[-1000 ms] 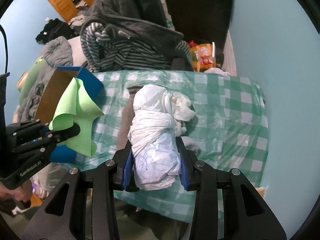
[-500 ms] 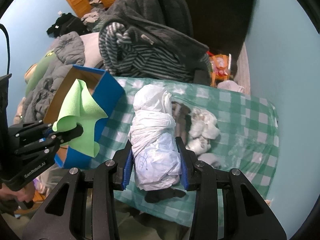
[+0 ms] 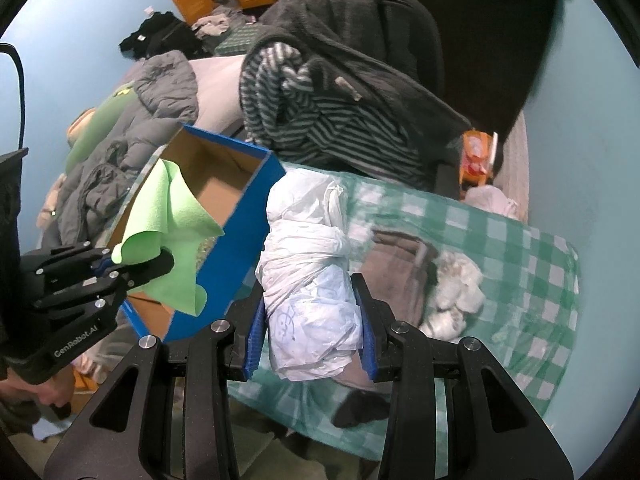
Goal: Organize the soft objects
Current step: 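Lift the lime-green cloth with the left gripper toward the box while the right gripper holds the white bundle, then open both grippers over the box to drop the green cloth and white bundle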
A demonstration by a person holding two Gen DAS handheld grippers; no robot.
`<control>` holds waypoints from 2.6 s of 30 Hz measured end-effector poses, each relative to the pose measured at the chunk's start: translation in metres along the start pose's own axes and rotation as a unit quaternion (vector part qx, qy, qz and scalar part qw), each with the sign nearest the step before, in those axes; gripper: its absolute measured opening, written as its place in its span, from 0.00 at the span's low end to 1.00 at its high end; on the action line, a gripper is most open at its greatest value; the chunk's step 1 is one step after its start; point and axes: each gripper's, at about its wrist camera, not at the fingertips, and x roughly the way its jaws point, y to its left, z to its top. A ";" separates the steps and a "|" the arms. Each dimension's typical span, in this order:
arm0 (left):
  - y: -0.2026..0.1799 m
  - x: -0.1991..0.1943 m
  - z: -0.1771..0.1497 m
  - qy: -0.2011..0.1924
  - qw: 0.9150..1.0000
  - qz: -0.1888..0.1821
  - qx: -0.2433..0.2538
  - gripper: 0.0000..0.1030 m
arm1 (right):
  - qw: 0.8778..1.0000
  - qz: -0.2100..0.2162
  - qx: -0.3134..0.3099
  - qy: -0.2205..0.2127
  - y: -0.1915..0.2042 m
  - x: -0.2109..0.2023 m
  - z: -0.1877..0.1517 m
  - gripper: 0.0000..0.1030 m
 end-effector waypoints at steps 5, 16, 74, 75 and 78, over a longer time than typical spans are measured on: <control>0.019 -0.005 -0.002 -0.003 1.000 0.008 -0.014 0.07 | 1.000 0.008 -0.018 0.002 0.021 0.009 0.013 0.36; 0.060 -0.011 -0.006 -0.006 0.999 0.025 -0.047 0.07 | 0.998 0.033 -0.060 0.012 0.065 0.034 0.038 0.36; 0.179 0.032 -0.030 0.058 0.985 0.106 -0.125 0.43 | 0.991 0.041 -0.085 0.092 0.147 0.155 0.080 0.58; 0.177 0.031 -0.030 0.058 0.985 0.105 -0.124 0.43 | 0.992 0.040 -0.084 0.091 0.146 0.152 0.080 0.58; 0.171 0.028 -0.030 0.060 0.985 0.103 -0.122 0.44 | 0.992 0.037 -0.082 0.086 0.142 0.145 0.077 0.58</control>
